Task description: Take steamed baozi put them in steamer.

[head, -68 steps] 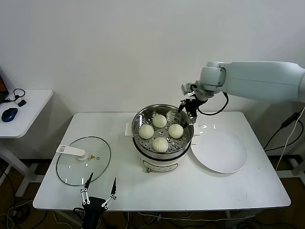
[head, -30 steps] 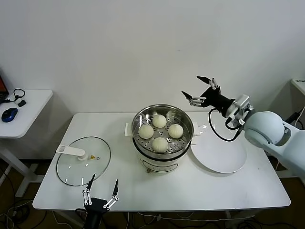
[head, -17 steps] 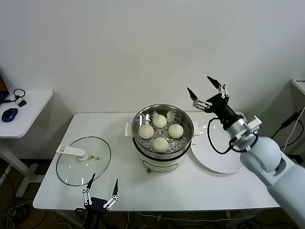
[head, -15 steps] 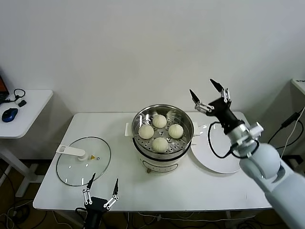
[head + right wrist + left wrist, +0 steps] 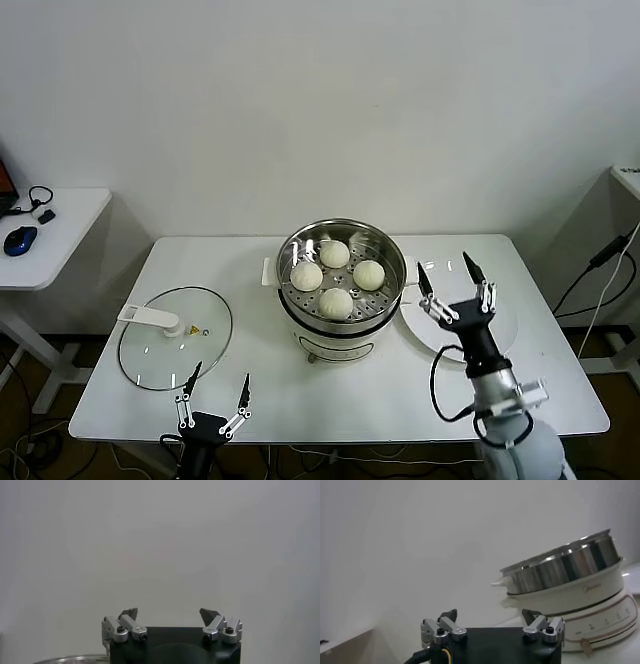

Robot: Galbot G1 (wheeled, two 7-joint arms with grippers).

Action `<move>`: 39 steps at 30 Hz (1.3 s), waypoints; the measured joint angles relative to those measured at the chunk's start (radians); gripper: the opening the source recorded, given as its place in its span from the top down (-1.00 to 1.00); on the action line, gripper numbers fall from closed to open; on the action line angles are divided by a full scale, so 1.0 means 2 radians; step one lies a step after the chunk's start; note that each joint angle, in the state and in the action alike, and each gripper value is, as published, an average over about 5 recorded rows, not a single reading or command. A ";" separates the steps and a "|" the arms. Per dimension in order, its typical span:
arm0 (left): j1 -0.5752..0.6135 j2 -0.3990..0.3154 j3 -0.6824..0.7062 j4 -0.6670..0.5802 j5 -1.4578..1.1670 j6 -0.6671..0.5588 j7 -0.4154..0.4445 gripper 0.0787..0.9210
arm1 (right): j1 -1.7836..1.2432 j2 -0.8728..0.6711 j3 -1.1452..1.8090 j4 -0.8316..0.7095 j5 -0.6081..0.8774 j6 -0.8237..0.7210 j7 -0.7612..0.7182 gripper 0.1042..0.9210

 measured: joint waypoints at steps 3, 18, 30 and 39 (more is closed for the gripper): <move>0.000 0.000 0.001 0.000 0.000 0.000 0.000 -0.77 | -0.030 0.030 0.007 -0.002 -0.014 0.023 -0.006 -0.76; 0.005 0.000 0.000 -0.004 0.000 0.000 0.000 -0.77 | -0.125 0.097 0.014 -0.041 -0.028 0.096 -0.021 -0.76; 0.008 0.000 0.001 -0.004 0.001 -0.001 0.000 -0.77 | -0.149 0.108 0.011 -0.077 -0.017 0.115 -0.023 -0.76; 0.011 0.000 0.001 -0.007 0.003 -0.001 0.000 -0.77 | -0.156 0.109 0.004 -0.089 -0.015 0.123 -0.024 -0.76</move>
